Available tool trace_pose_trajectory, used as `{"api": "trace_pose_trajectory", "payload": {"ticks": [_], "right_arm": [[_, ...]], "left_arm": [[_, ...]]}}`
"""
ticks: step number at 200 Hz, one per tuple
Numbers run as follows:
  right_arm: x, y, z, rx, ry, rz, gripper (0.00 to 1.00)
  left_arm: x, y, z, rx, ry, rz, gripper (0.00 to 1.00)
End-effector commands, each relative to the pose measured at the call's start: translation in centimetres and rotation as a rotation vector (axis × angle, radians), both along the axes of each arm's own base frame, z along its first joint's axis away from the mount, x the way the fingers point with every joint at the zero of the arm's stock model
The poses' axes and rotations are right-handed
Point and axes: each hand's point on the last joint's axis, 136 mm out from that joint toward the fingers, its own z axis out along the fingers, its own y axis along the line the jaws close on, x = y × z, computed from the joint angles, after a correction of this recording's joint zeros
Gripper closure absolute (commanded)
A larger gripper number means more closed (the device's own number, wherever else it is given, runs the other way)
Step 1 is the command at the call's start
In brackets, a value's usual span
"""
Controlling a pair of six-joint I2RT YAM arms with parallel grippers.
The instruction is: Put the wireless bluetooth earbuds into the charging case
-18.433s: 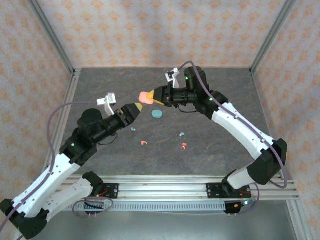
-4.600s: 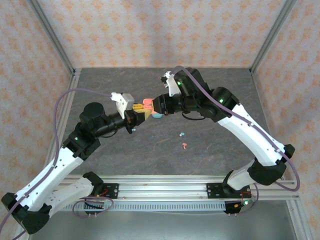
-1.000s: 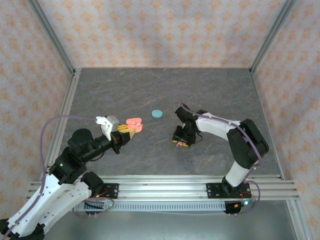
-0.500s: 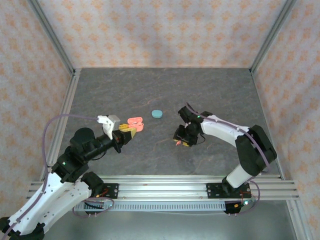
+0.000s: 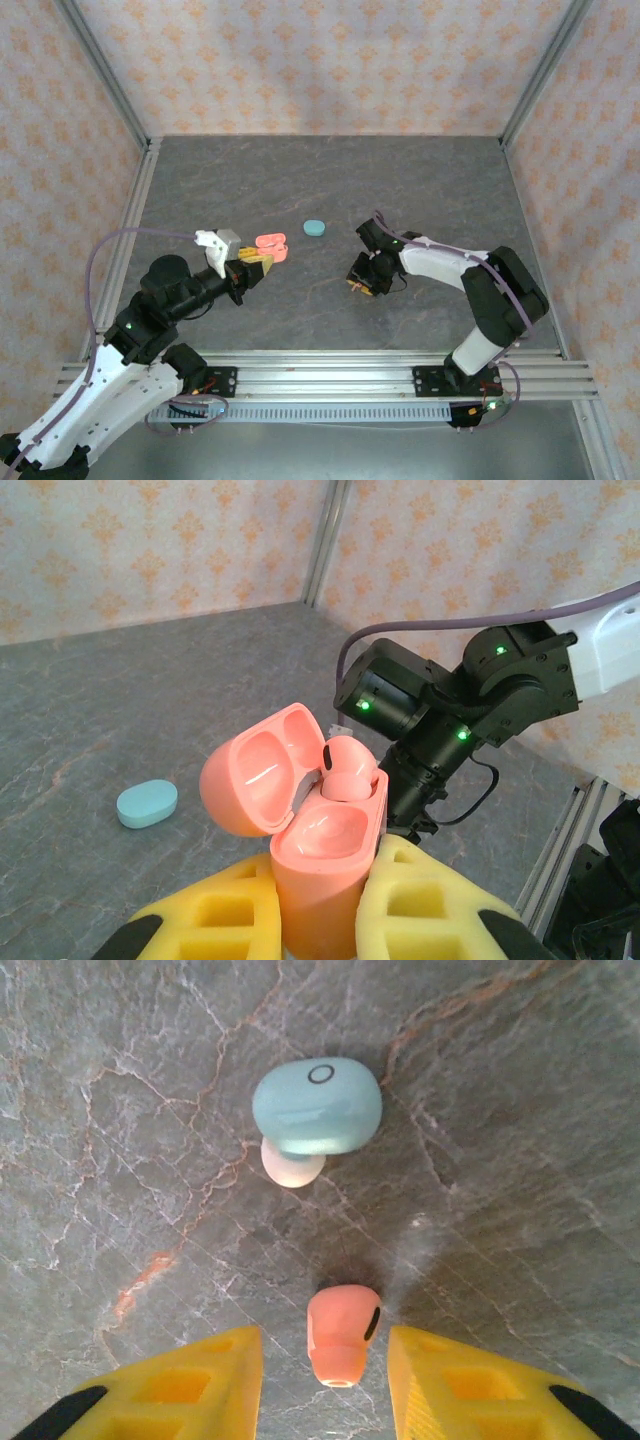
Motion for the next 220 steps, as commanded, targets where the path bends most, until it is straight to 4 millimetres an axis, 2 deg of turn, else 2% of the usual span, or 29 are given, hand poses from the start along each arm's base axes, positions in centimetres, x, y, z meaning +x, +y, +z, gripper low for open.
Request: {"api": "trace_pose_trajectory", "payload": {"ticks": [1,42,84,123,164,191,220], "right_arm": [[0.6,-0.1,-0.3,-0.015,-0.010,-0.023,0.64],[0.6,-0.4,-0.5,-0.041,-0.008,-0.010,0.75],[0.5,-0.6,-0.8,-0.061,-0.001,0.003,0.79],[0.3,-0.6,-1.1,-0.064,0.014,0.026,0.91],[0.0,-0.9,-0.4,-0.084,0.005,0.071,0.95],[0.5,-0.6,1.8,-0.064,-0.070,0.109,0.97],[2.0,-0.3,7.6,-0.048,-0.245,0.143,0.97]], "left_arm": [[-0.3,0.1,1.1,-0.017,-0.031,-0.003,1.00],[-0.3,0.0,0.7,-0.012,-0.023,-0.006,1.00],[-0.3,0.0,0.5,-0.007,-0.021,-0.008,1.00],[-0.5,0.1,0.2,0.001,-0.022,-0.008,1.00],[-0.7,0.3,0.0,0.003,-0.023,-0.007,1.00],[-0.8,0.3,-0.1,-0.002,-0.024,-0.009,1.00],[-0.5,0.2,1.0,-0.027,-0.056,-0.004,1.00]]}}
